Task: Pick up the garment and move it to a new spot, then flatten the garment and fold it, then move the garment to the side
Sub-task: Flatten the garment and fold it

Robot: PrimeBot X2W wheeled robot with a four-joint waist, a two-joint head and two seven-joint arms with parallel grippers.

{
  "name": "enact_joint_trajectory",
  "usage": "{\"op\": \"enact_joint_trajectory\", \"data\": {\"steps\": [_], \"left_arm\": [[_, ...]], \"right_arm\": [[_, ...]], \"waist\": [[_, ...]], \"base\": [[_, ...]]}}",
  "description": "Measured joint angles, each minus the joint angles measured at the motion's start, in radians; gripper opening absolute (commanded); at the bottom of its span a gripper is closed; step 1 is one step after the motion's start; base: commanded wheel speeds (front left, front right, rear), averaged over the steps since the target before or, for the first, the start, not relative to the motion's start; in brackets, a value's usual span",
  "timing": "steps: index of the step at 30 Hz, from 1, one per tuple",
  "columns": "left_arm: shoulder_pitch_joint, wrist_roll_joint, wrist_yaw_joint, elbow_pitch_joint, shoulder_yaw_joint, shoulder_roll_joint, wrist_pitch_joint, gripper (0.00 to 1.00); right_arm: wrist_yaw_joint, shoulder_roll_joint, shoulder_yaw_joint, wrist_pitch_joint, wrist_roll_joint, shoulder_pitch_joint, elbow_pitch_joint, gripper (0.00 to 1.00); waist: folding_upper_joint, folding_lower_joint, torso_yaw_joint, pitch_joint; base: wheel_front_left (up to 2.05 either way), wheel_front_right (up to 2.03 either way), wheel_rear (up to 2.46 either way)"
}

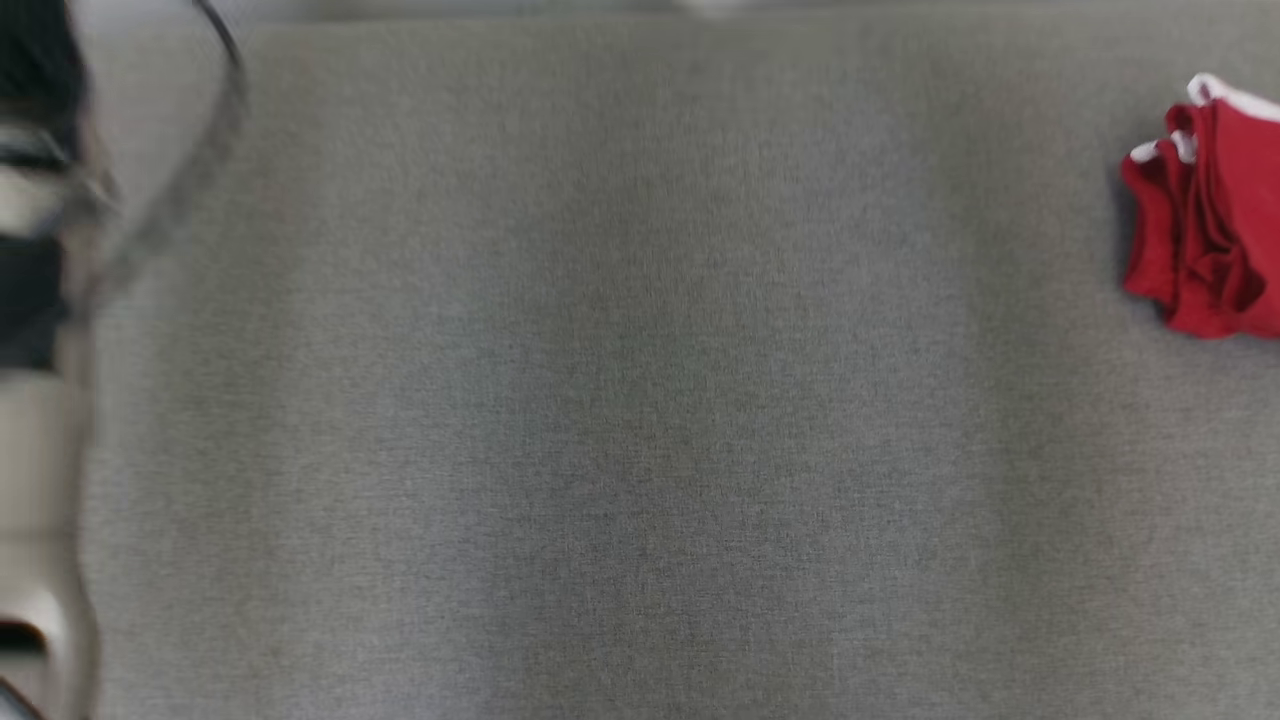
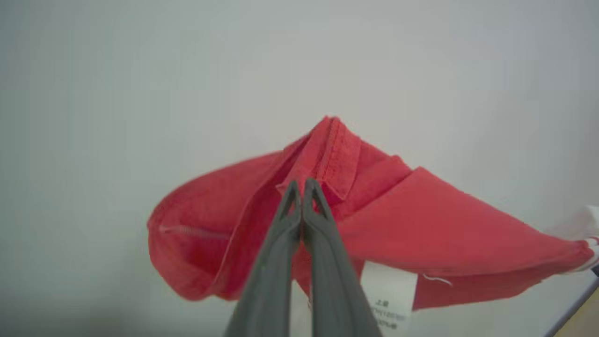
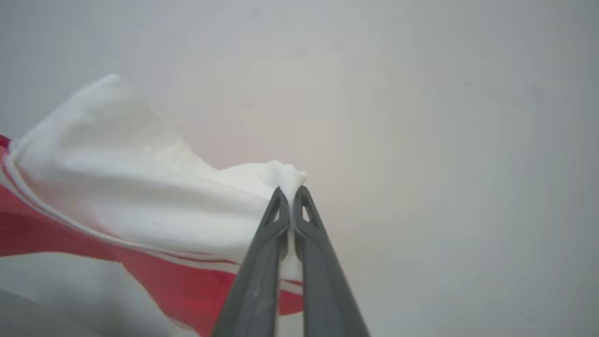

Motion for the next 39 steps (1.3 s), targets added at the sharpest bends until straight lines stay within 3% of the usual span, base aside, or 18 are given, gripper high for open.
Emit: {"op": "enact_joint_trajectory", "data": {"steps": [3,7,15,26,39], "left_arm": [[0.149,-0.008,-0.016,0.04,-0.026,-0.02,-0.018,0.0],[0.358,-0.033,-0.034,0.094,-0.066,-0.031,-0.02,0.0],[0.619,-0.057,-0.047,0.148,-0.088,-0.059,-0.066,0.0],[0.802,-0.037,-0.064,0.151,-0.136,-0.062,-0.123,0.0],[0.997,-0.038,-0.063,0.118,-0.153,-0.051,-0.158,0.0]], "right_arm": [[0.009,0.003,0.029,-0.08,0.005,0.158,0.051,0.0],[0.01,-0.004,0.04,-0.166,0.037,0.383,0.06,0.0],[0.01,-0.004,0.087,-0.305,0.126,0.742,0.04,0.0],[0.01,-0.024,0.215,-0.344,0.219,0.975,-0.023,0.0],[0.011,-0.13,0.269,-0.346,0.331,1.222,-0.105,0.0]], "waist": [[0.0007,0.0012,-0.003,0.011],[0.0004,-0.0001,-0.001,-0.009],[0.0004,-0.0001,0.006,-0.068],[0.0003,-0.0001,-0.001,-0.157],[0.0001,-0.0001,-0.007,-0.283]], "base": [[0.0,0.0,0.0],[0.0,0.0,0.0],[0.0,0.0,0.0],[0.0,0.0,0.0],[0.0,0.0,0.0]]}}
